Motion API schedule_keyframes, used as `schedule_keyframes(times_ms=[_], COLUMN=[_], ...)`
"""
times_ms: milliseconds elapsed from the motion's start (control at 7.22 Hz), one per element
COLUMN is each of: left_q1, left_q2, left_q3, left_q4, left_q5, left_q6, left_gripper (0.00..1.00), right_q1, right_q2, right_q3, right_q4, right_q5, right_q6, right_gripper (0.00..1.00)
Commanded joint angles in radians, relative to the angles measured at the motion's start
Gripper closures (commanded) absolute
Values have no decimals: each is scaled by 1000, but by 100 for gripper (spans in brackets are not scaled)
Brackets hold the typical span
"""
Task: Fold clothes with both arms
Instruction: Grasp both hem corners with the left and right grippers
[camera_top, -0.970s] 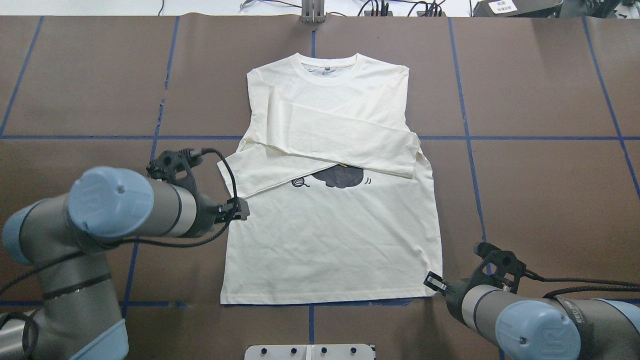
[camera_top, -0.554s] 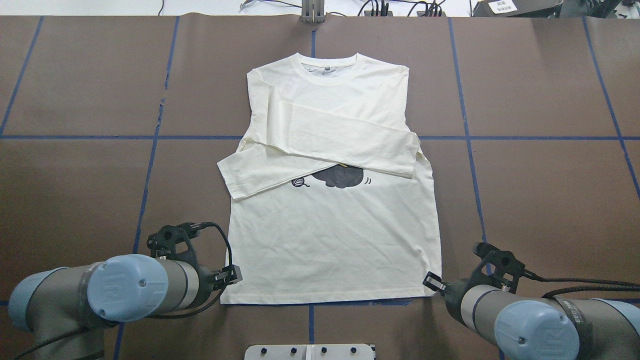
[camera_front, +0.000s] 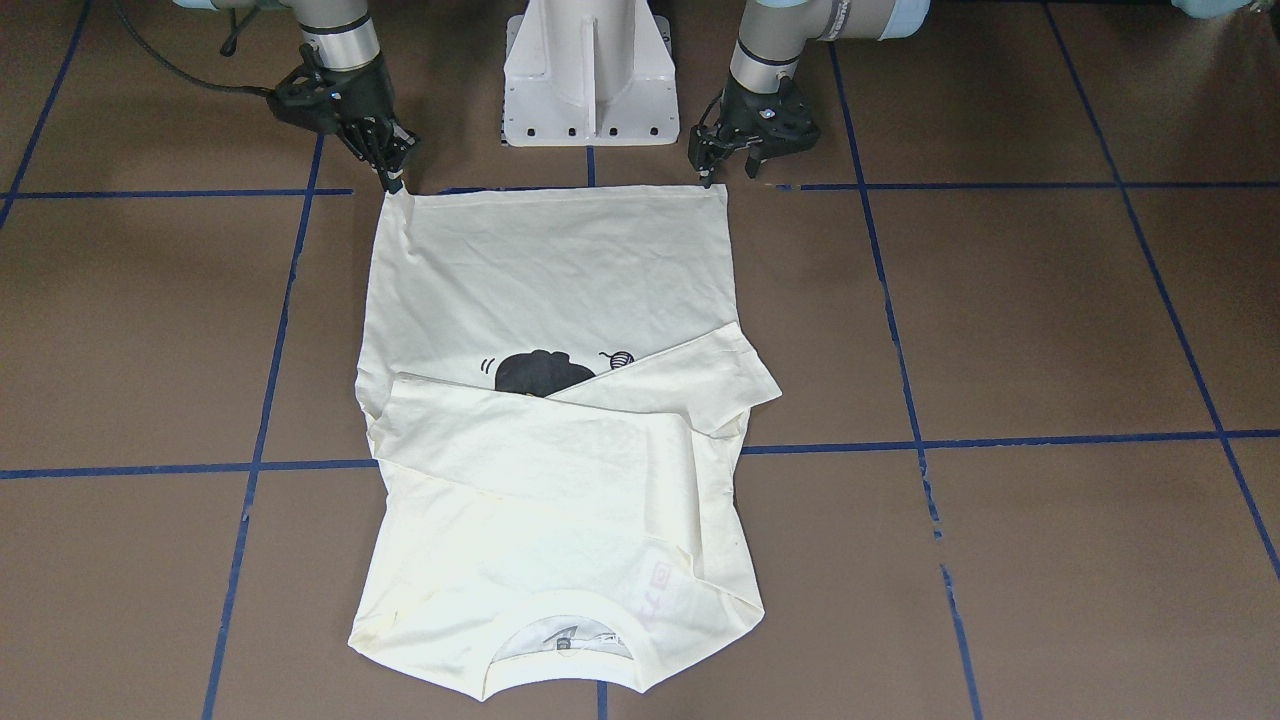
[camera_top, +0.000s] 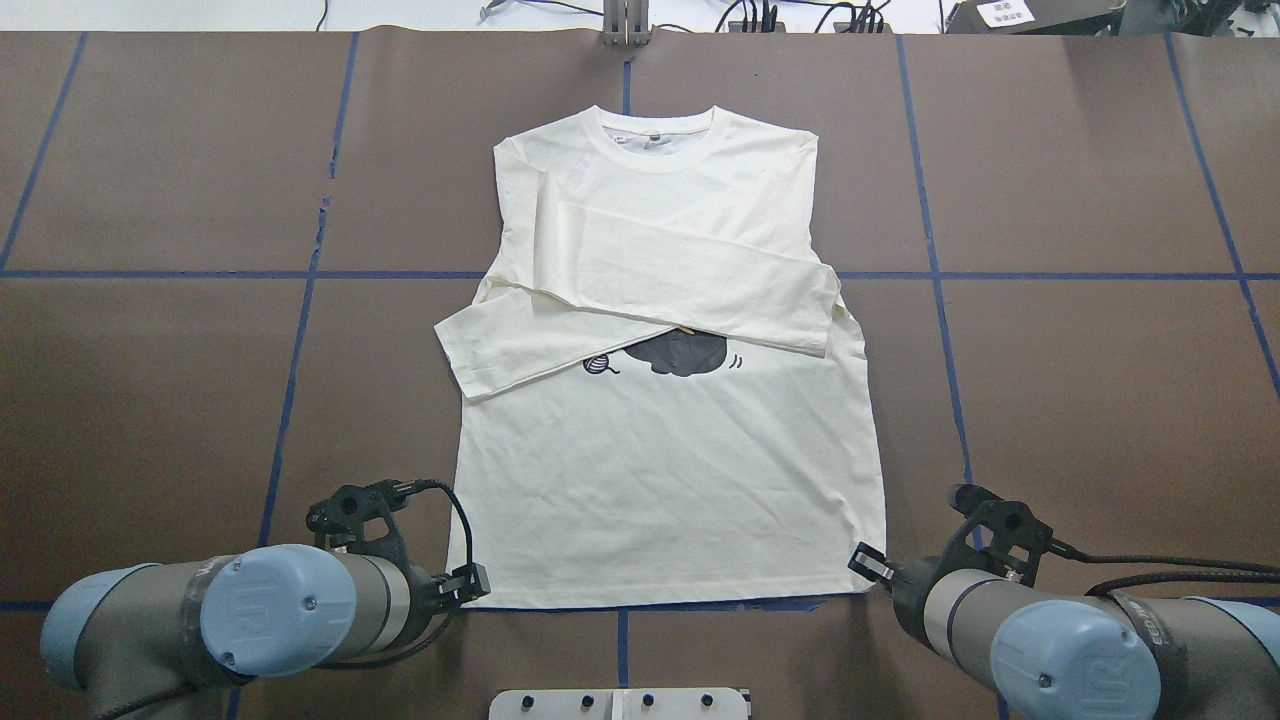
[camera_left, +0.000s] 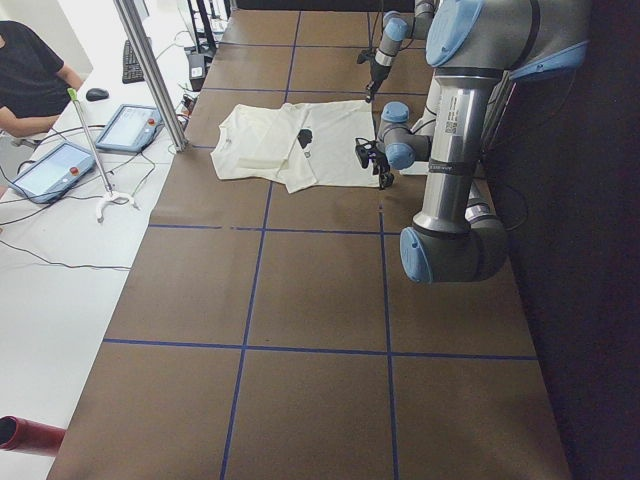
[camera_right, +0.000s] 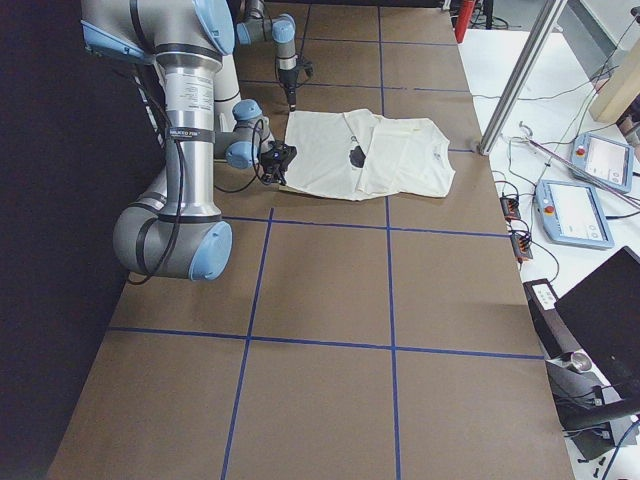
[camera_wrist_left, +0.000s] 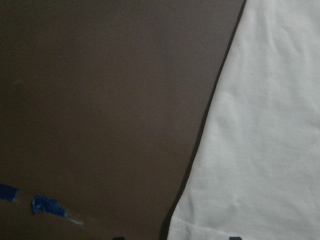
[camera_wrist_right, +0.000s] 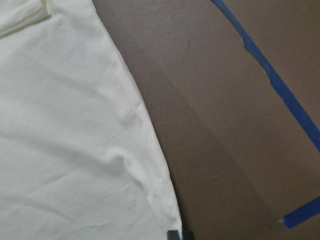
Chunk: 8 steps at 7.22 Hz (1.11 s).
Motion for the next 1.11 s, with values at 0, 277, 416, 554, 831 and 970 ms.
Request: schedule_keyframes(times_ms=[0,277,416,554,831,970], left_q1=[3,5,5,5,5,5], left_q2=[-8,-9,-14,-17,-18,-24], left_q3=[21,33,35,35,40,49], left_q4=[-3,-6,-6,-6,-6,-6], left_q5=[-1,-1,-1,1,1,-1], left_q6=[0,1,1,1,0,1], left_gripper=[24,26,32,41,58,58], right_q1=[0,0,0,-1,-1,0], right_q2=[-4,-5,-7,-7,-9,-9], right_q3=[1,1,2,2,2,2], right_q4=[0,0,0,0,0,0], right_q5=[-2,-3,-3,-3,-3,-3], right_q6=[0,0,0,0,0,0], right_gripper=[100,100,100,100,100,100])
